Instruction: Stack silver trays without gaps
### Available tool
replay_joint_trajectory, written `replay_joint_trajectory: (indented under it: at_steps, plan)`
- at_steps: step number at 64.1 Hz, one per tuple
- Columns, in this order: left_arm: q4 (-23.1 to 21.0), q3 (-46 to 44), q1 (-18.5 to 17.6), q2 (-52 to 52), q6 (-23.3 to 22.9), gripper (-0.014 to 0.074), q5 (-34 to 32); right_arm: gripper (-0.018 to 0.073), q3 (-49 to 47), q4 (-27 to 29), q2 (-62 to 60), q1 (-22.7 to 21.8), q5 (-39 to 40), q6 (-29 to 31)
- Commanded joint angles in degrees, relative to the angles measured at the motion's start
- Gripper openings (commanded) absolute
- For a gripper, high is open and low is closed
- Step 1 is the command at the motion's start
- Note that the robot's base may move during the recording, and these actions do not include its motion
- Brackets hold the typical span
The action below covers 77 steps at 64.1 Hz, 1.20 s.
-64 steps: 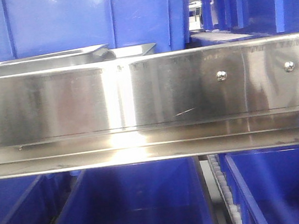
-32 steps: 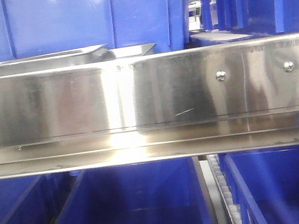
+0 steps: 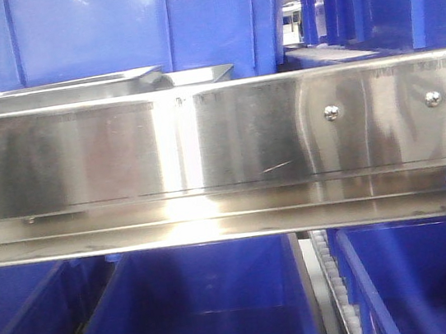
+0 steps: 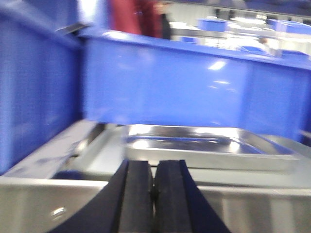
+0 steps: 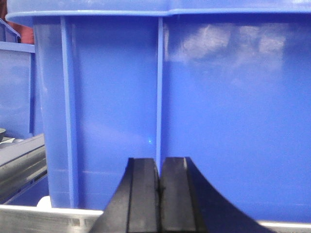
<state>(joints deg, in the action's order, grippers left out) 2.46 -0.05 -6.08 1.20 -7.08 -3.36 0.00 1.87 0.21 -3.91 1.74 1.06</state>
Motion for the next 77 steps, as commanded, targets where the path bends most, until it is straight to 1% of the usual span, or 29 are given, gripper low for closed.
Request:
replay_joint_trajectory:
  at_steps: [1, 7, 14, 21, 29, 53, 58, 63, 68, 72, 77]
  plan:
    - [-3.2, 0.0, 3.3, -0.2, 1.0, -0.0006, -1.0, -0.0084, 0.0, -0.4, -0.2, -0.3, 1.6, 0.6]
    - [-3.3, 0.0, 6.0, -0.2, 1.0, -0.0006, -1.0, -0.0084, 0.0, -0.4, -0.2, -0.3, 1.6, 0.6]
    - [-2.5, 0.0, 7.1, -1.2, 1.0, -0.0006, -0.8, -0.0084, 0.0, -0.4, -0.2, -0.3, 1.6, 0.6]
    - [-1.1, 0.0, 7.1, -1.2, 1.0, -0.0006, -0.1, -0.0084, 0.0, -0.4, -0.2, -0.3, 1.6, 0.6]
    - [-0.7, 0.0, 7.1, -1.2, 1.0, -0.0006, 2.3, -0.0084, 0.0, -0.4, -0.2, -0.3, 1.6, 0.6]
    - [-0.3, 0.0, 7.1, -1.2, 1.0, -0.0006, 2.0, -0.0084, 0.0, -0.4, -0.2, -0.3, 1.6, 0.6]
    - [0.8, 0.0, 6.4, -1.2, 1.0, -0.0006, 1.9, -0.0084, 0.0, -0.4, -0.2, -0.3, 1.6, 0.6]
    - [2.9, 0.0, 4.6, -1.2, 1.0, -0.0006, 1.9, -0.0084, 0.0, -0.4, -0.2, -0.3, 1.6, 0.6]
    - [2.7, 0.0, 2.9, -1.2, 1.0, -0.0006, 1.9, -0.0084, 0.0, -0.4, -0.2, -0.3, 1.6, 0.6]
    - [1.6, 0.0, 2.0, -1.2, 1.0, -0.0006, 1.9, -0.0084, 0.0, -0.4, -0.2, -0.3, 1.6, 0.6]
    - [1.1, 0.0, 1.8, -1.2, 1.0, -0.0006, 1.9, -0.0084, 0.0, -0.4, -0.2, -0.3, 1.6, 0.6]
